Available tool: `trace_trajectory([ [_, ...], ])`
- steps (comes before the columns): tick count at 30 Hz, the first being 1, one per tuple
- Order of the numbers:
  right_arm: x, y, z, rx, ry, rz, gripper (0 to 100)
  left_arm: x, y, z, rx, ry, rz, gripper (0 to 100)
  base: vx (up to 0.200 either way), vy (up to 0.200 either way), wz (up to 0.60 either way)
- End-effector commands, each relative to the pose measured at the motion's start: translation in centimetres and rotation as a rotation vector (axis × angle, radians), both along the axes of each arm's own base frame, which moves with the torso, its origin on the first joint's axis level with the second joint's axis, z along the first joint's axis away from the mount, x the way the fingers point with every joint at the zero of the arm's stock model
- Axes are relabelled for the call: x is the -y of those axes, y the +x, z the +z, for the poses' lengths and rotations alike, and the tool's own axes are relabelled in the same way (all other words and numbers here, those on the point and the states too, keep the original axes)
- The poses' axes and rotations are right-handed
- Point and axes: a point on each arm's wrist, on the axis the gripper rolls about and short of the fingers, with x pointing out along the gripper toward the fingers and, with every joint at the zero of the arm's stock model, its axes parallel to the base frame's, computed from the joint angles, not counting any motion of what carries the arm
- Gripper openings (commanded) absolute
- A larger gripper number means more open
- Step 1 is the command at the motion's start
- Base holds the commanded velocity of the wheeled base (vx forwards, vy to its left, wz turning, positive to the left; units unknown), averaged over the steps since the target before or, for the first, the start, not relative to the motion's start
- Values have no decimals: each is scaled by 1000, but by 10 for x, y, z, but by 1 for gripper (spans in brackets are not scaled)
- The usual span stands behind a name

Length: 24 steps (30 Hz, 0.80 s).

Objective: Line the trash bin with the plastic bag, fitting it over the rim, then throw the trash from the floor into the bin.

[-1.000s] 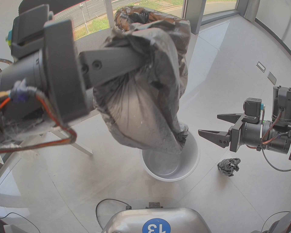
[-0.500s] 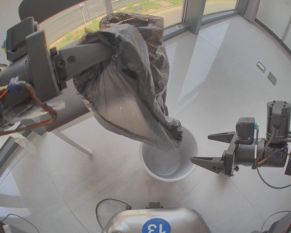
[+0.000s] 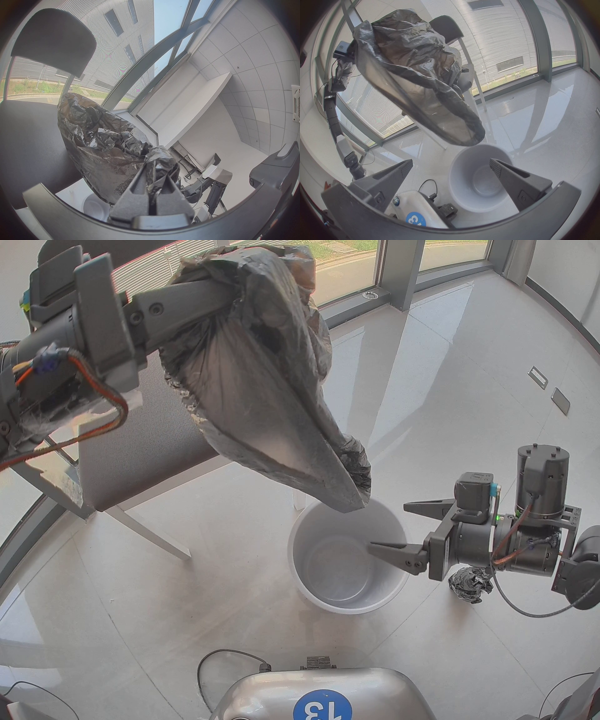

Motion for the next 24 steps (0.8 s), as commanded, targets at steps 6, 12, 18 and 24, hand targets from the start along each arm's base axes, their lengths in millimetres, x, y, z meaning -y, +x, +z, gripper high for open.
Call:
trace_trajectory([
  [6, 2, 55, 20, 73, 85, -72, 100, -1, 1, -9, -22, 20, -1, 0, 0, 0, 0],
  [12, -2, 60, 17, 67, 83, -70, 100, -2, 1, -8, -21, 18, -3, 0, 0, 0, 0],
  [18, -17, 60, 12, 61, 91, -30, 100, -2, 2, -7, -17, 14, 2, 0, 0, 0, 0],
  [24, -23, 62, 2, 33, 76, -17, 100, -4, 4, -6, -14, 11, 12, 0, 0, 0, 0],
])
